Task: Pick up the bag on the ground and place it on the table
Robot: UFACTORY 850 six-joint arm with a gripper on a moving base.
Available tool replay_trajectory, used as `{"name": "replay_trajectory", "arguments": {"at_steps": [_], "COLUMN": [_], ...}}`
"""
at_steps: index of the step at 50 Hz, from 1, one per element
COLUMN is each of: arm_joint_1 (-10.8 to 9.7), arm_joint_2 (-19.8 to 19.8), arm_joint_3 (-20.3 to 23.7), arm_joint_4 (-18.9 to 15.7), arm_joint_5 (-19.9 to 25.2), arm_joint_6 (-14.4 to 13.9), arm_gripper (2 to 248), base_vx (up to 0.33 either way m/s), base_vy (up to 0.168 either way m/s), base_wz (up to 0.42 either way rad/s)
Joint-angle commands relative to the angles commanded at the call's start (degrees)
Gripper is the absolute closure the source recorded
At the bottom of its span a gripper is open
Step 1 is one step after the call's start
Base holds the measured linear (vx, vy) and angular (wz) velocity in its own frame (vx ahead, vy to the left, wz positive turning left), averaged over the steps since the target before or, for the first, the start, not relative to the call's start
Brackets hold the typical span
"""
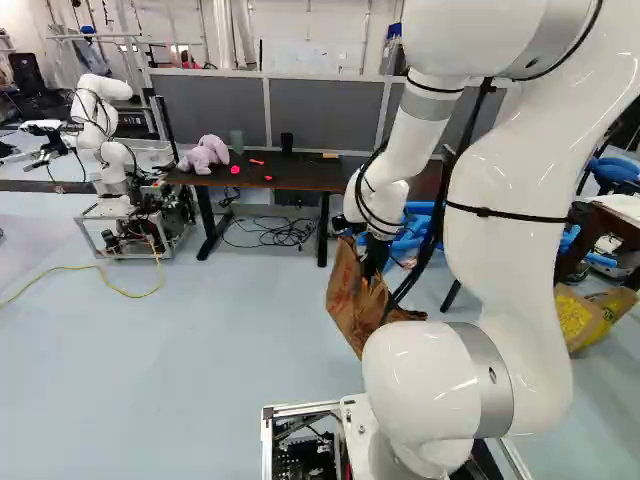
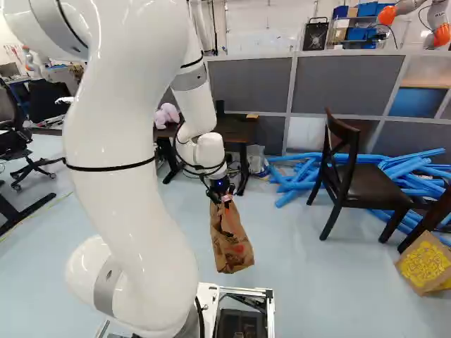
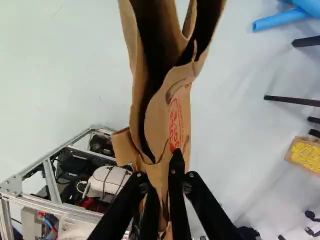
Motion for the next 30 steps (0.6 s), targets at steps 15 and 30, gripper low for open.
{"name": "replay_trajectory", "arguments": {"at_steps": [15, 30], "arm_joint_1": [0.2, 0.5], "arm_joint_2": [3.5, 6.9], "arm_joint_3": [0.5, 0.6], "arm_joint_4": [0.0, 0.0], "arm_joint_5": [-2.9, -6.1], "arm_joint_6": [0.0, 0.0], "arm_gripper": [229, 229], "base_vx": [0.0, 0.0], "base_vy": [0.0, 0.0], "base_wz": [0.0, 0.0]}}
